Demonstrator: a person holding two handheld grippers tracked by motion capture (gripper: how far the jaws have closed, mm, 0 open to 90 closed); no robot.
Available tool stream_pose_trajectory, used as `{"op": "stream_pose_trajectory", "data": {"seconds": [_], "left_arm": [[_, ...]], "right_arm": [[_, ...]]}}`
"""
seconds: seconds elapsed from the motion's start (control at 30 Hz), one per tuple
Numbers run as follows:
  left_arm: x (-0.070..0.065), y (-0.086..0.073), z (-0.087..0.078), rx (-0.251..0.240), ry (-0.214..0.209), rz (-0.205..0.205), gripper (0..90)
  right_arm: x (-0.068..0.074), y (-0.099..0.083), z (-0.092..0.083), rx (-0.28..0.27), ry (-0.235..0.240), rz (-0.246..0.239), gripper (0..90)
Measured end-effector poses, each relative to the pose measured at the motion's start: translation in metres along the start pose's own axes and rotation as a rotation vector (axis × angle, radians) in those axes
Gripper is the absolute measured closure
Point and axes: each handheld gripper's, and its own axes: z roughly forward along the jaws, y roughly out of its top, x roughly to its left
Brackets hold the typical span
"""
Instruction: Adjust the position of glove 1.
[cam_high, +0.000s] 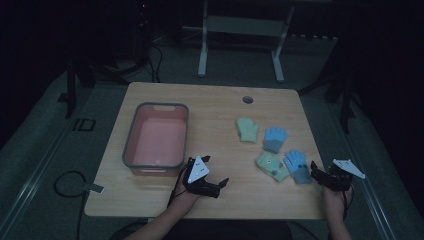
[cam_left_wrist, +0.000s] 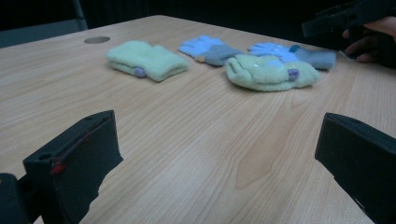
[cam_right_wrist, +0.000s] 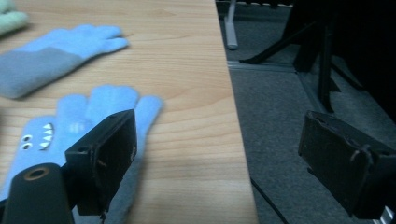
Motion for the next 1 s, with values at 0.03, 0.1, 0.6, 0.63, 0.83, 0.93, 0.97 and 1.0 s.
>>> {"op": "stream_pose_trajectory", "data": {"seconds": [0.03,0.1,0.6,0.63,0.83,0.93,0.97,1.0], "left_arm": [[-0.0002,0.0,0.0001,0.0,0.002,0.001,0.1],[-0.0008,0.0,0.0001,0.0,0.002,0.006,0.1],[-0.0031,0.0002,0.0006,0.004,0.029,0.018,0.1],[-0.0031,0.0002,0.0006,0.004,0.029,0.018,0.1],[-0.0036,0.0001,0.0005,0.003,0.03,0.022,0.1],[-0.0035,0.0,0.0001,0.0,0.021,0.026,0.1],[-0.0035,0.0,0.0001,0.0,0.022,0.026,0.1],[-0.0034,0.0,0.0,-0.001,0.021,0.026,0.1]], "right_arm": [[-0.0001,0.0002,0.0004,0.004,0.0,-0.002,11.5],[0.0002,0.0005,0.0012,0.017,-0.01,-0.007,11.5],[-0.0006,0.0012,0.0032,0.045,-0.01,-0.011,12.9],[-0.0013,0.0009,0.0027,0.036,-0.008,-0.007,12.8],[-0.0018,0.0011,0.0033,0.046,-0.001,-0.002,12.8],[-0.0014,0.0014,0.0038,0.05,0.008,-0.008,12.8],[-0.0015,0.0014,0.0037,0.048,0.009,-0.007,12.8],[-0.0016,0.0013,0.0034,0.048,0.008,-0.001,12.7]]}}
